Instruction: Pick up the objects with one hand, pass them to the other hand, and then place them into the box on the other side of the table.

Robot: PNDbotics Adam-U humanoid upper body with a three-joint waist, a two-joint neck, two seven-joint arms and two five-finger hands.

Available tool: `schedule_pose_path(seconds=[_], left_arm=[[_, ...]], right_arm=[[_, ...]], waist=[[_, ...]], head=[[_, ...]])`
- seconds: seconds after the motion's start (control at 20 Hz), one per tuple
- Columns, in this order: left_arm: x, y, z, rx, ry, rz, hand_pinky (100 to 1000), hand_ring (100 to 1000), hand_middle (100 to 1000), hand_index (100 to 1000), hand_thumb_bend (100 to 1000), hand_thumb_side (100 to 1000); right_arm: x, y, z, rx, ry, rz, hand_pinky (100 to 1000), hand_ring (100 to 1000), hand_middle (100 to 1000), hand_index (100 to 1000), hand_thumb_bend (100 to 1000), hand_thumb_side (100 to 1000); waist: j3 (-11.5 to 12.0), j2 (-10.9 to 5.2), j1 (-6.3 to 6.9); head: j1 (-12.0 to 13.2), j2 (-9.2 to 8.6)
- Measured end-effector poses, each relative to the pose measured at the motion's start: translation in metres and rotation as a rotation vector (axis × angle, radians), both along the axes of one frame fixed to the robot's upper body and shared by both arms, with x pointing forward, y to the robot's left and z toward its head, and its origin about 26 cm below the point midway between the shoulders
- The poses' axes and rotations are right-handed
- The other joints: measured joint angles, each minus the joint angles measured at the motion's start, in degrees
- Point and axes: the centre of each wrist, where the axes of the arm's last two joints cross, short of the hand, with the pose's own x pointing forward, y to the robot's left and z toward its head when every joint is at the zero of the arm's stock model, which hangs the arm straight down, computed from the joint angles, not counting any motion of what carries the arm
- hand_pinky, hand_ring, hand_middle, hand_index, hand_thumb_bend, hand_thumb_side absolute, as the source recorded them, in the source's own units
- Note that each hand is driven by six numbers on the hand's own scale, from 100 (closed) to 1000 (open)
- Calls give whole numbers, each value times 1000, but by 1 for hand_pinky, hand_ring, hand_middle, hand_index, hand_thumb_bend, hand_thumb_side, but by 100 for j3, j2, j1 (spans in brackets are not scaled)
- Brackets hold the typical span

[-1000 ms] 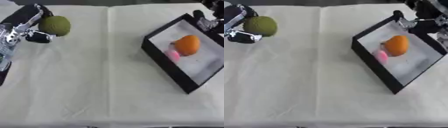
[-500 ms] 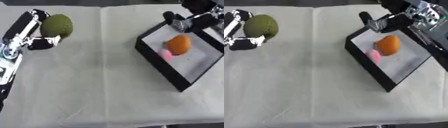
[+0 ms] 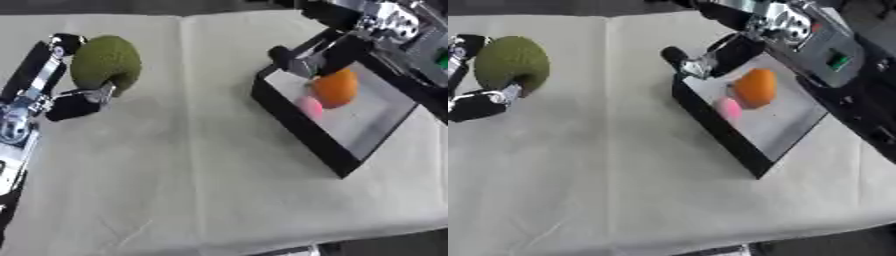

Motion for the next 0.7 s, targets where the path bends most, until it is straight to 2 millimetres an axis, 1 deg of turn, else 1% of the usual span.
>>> schedule_pose_path(seconds=[0.25, 0.3, 0.65, 0.7], left_arm=[[-6, -12, -3, -29, -14, -53, 744, 515, 454, 535, 100, 338], [-8, -15, -3, -34, -19, -65, 743, 516, 454, 535, 100, 328], [-18, -37, 1, -54, -56, -147, 742, 515, 453, 534, 100, 332], [-20, -40, 2, -59, -61, -154, 742, 517, 453, 534, 100, 319]], right_arm=[[15, 11, -3, -5, 12, 6, 1000, 1000, 964, 1000, 100, 100], [18, 12, -4, -6, 16, 6, 1000, 1000, 966, 1000, 100, 100], [32, 26, -10, -31, 34, 38, 1000, 1000, 966, 1000, 100, 100], [34, 28, -11, -37, 36, 42, 1000, 1000, 964, 1000, 100, 100]], waist=[[35, 0, -3], [48, 0, -6], [71, 6, -46], [85, 9, -55]], head=[[-91, 2], [-100, 2], [-169, -3], [-185, -3]])
